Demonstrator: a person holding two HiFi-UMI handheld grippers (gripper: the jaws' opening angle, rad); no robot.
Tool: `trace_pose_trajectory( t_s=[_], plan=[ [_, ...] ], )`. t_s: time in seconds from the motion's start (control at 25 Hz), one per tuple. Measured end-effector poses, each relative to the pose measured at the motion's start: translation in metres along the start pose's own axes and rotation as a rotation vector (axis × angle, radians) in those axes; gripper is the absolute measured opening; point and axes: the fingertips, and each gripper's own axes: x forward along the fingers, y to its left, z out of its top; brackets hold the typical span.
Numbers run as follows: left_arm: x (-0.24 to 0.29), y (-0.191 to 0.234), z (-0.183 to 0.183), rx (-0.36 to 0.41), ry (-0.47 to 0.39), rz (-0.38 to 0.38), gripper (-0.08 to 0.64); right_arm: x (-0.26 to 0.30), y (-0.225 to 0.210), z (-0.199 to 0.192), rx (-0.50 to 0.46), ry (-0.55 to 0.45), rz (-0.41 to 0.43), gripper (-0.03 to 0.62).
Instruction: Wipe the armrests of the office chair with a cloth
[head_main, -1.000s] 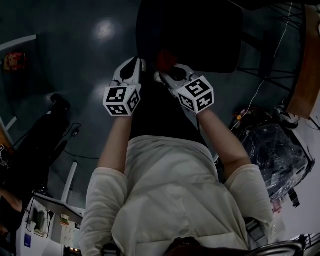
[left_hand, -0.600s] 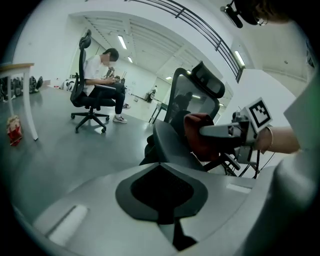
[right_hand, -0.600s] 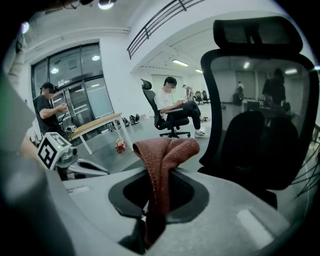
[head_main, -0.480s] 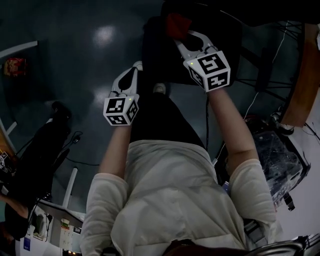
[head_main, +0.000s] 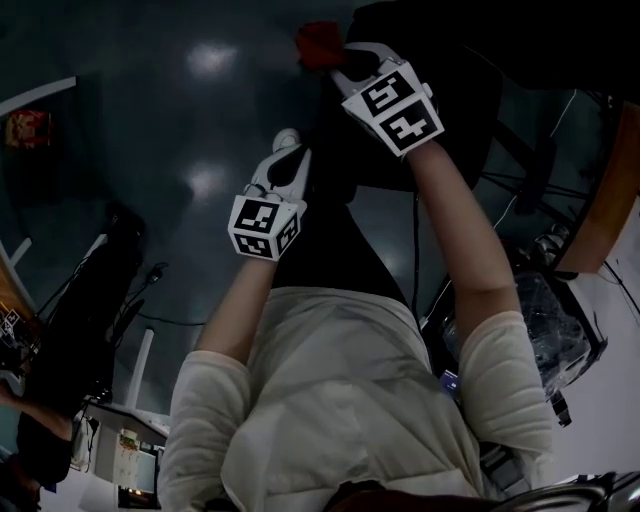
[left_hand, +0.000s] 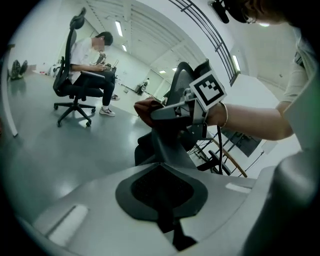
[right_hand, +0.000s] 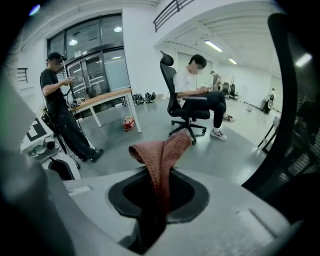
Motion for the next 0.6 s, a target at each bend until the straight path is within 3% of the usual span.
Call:
trace_pose_trajectory(
  t_s=[0.28, 0.6],
  plan=[
    [0.004, 0.014, 0.014, -0.012, 0.003, -0.009, 0.014, 0.003, -0.002, -0.007, 0.031, 0.028, 0.032, 0.044],
    [0.006, 0.005, 0.007, 0.011, 0.020, -0.026, 0.009, -0.016, -0.032, -0.036, 0.231, 0.046, -0.024, 0.044]
  ],
)
